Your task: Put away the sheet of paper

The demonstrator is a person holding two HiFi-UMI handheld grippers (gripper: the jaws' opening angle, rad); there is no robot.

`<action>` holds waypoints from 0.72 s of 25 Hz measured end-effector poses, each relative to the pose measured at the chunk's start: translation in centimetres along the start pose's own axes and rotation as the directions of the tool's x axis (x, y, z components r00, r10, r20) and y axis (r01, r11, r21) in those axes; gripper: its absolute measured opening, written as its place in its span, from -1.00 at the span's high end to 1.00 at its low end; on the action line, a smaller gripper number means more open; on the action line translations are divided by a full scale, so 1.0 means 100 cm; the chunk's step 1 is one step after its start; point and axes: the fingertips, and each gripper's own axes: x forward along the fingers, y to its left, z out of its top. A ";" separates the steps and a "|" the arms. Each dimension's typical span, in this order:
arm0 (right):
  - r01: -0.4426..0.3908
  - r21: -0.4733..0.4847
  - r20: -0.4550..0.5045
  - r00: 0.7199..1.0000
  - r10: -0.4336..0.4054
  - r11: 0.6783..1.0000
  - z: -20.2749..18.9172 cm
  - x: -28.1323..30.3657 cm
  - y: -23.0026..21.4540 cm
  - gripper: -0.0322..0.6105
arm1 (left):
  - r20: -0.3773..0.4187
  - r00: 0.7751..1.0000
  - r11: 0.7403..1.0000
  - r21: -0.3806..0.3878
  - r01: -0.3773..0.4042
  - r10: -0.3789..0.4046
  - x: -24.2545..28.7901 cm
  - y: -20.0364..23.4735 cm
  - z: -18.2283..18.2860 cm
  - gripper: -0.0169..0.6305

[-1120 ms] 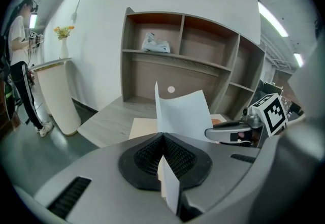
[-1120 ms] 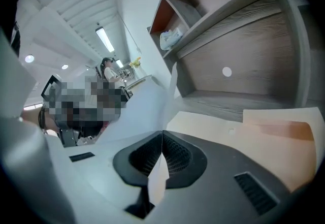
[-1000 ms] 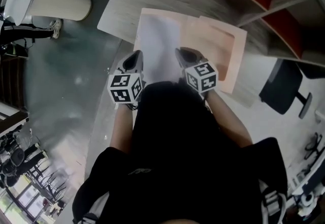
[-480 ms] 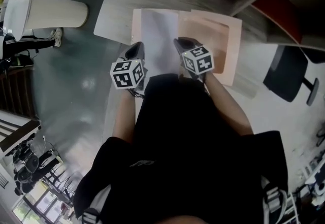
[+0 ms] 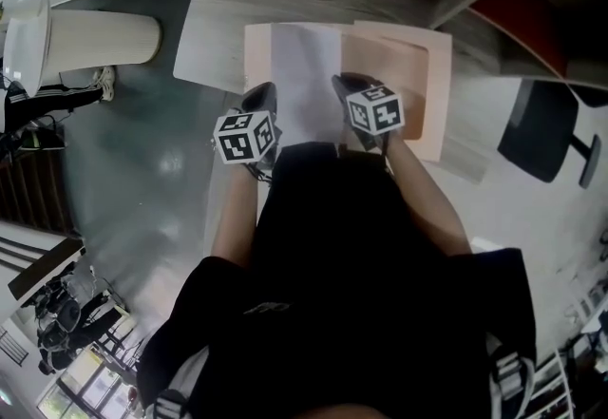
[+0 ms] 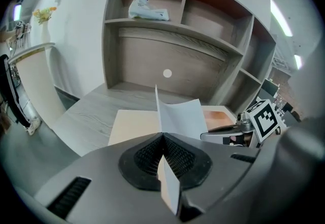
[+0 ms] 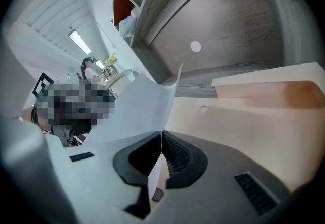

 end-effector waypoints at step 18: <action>0.053 0.263 -0.139 0.990 -0.016 0.963 -0.015 0.026 -0.038 0.84 | -0.064 0.985 0.965 -0.222 0.141 -0.159 0.049 0.021 -0.010 0.81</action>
